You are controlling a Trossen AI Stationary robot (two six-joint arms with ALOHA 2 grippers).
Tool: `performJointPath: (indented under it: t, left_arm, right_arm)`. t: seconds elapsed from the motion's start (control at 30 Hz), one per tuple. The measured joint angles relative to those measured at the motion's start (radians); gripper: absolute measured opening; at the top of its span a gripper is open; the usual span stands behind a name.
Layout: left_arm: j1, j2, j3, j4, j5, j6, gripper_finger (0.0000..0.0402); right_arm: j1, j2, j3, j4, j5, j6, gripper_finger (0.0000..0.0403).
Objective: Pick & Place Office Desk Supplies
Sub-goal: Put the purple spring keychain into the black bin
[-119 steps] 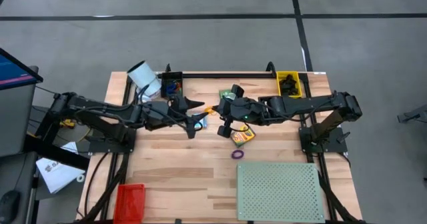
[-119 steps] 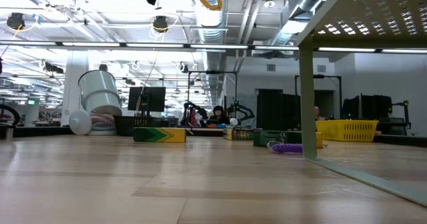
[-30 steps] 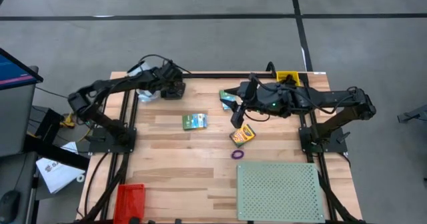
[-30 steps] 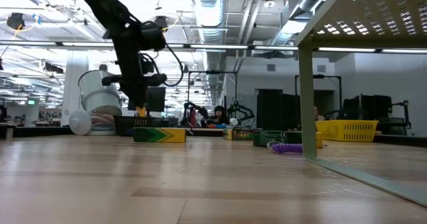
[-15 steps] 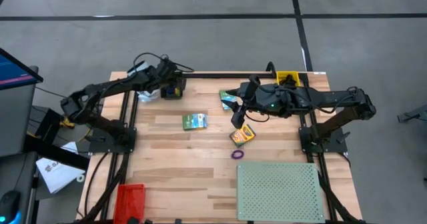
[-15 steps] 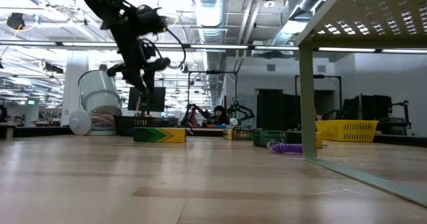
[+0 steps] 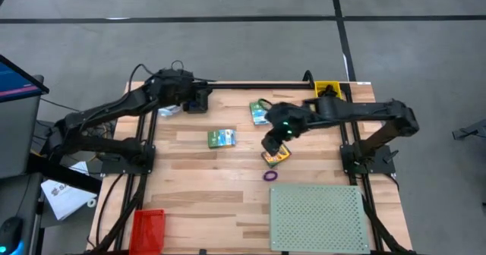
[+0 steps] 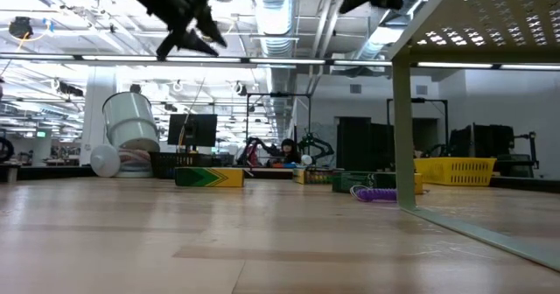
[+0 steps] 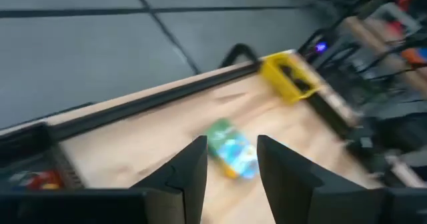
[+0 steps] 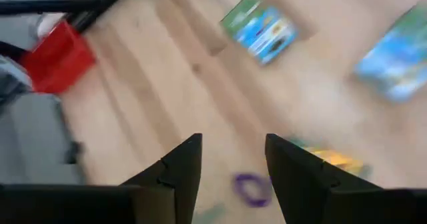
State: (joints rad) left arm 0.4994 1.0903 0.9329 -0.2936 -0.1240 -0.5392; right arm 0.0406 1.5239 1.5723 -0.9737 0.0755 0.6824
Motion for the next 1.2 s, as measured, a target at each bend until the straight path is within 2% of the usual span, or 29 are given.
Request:
performJointPath:
  t: [0.1, 0.23, 0.47, 0.7, 0.93, 1.2]
  left_arm:
    - [-0.054, -0.035, 0.0, 0.037, 0.0, -0.027, 0.0127]
    - [-0.116, -0.062, 0.001, 0.104, -0.022, -0.052, 0.0127]
    - [-0.192, -0.077, 0.0, 0.185, -0.052, -0.071, 0.0126]
    - [-0.245, -0.076, 0.0, 0.181, -0.053, -0.043, 0.0126]
    - [-0.283, -0.076, 0.0, 0.172, -0.053, -0.014, 0.0126]
    - [-0.286, -0.076, 0.0, 0.139, -0.042, -0.012, 0.0126]
  right_arm:
    - [-0.021, 0.066, -0.003, -0.058, -0.092, 0.082, 0.0161]
    - [-0.029, 0.191, 0.045, -0.116, -0.138, 0.186, 0.0161]
    - [-0.058, 0.487, 0.285, -0.27, -0.191, 0.19, 0.0165]
    - [-0.071, 0.719, 0.492, -0.478, -0.21, 0.168, 0.0207]
    - [-0.017, 0.799, 0.515, -0.521, -0.211, 0.267, 0.024]
    - [0.027, 0.805, 0.516, -0.447, -0.212, 0.355, 0.0222]
